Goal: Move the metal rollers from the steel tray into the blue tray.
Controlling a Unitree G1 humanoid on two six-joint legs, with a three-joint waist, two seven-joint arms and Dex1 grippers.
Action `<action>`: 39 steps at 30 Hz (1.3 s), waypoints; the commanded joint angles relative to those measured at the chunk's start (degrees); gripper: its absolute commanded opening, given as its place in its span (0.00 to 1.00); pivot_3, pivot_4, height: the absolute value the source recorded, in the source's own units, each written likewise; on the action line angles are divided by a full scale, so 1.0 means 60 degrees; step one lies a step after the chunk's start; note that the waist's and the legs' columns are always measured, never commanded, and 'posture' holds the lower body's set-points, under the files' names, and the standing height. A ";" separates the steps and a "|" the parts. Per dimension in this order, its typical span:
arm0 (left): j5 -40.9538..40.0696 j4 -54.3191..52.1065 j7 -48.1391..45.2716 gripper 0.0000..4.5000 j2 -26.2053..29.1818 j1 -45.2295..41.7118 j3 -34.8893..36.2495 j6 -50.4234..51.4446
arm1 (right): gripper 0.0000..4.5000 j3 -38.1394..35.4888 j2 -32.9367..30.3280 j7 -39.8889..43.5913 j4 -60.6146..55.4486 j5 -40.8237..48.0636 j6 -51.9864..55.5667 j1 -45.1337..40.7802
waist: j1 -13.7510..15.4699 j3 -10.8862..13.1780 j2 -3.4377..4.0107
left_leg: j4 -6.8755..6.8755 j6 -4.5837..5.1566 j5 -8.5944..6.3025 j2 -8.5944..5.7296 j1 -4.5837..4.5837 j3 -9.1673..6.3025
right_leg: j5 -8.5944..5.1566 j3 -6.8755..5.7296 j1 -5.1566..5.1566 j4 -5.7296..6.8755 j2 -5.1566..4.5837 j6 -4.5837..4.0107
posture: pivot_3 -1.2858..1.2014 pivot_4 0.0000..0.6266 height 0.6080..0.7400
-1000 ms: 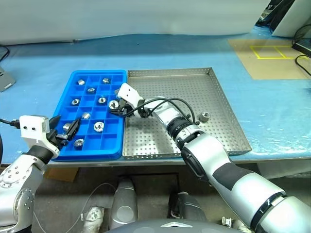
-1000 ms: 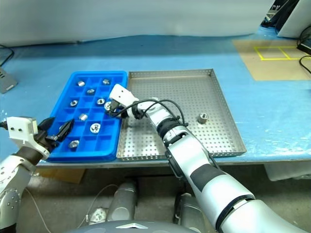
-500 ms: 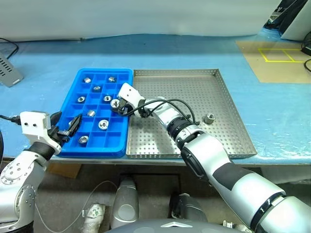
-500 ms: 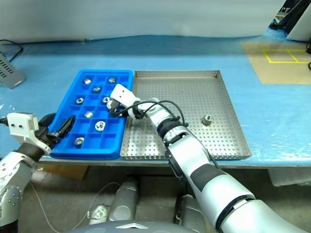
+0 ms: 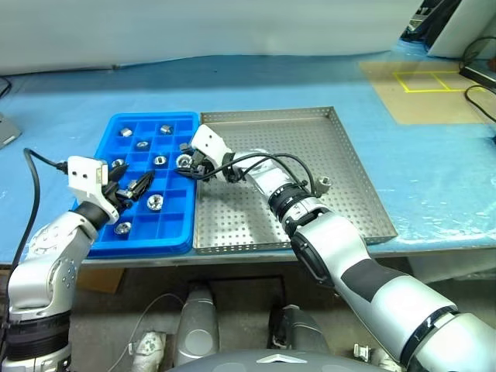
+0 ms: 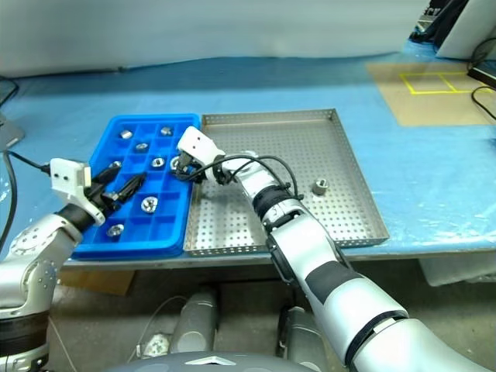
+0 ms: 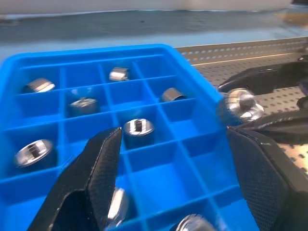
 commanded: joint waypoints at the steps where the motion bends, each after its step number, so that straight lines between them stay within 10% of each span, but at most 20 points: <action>1: 0.0086 -0.0100 -0.0163 0.82 0.0118 -0.0086 0.0009 -0.0235 | 0.73 -0.0233 0.0264 -0.0328 -0.0309 0.0241 0.0138 -0.0101 | -0.0165 -0.0001 -0.0001 | 0.0000 -0.0002 0.0001 0.0001 0.0001 -0.0001 | 0.0000 0.0000 0.0000 0.0005 0.0001 -0.0001 | 0.63 0.24 1.00; 22: -0.0332 0.0049 -0.0575 0.82 0.0415 -0.0210 0.0523 -0.0130 | 0.73 -0.0828 -0.0873 0.0344 -0.2169 0.0989 0.0383 0.0388 | -0.0340 0.0000 -0.0002 | 0.0005 -0.0004 0.0004 0.0005 0.0000 0.0000 | -0.0012 -0.0012 0.0007 0.0009 0.0000 -0.0021 | 0.61 0.24 1.00; 39: 0.0957 0.3821 -0.2846 0.82 -0.1481 -0.4095 -0.3288 -0.1297 | 0.73 -0.1185 -0.4695 -0.0498 -0.8297 0.1068 0.3648 0.4462 | -0.1063 -0.0004 -0.0009 | 0.0103 -0.0012 0.0013 -0.0021 0.0020 0.0030 | 0.0012 0.0025 0.0064 0.0006 -0.0003 0.0019 | 0.45 0.24 1.00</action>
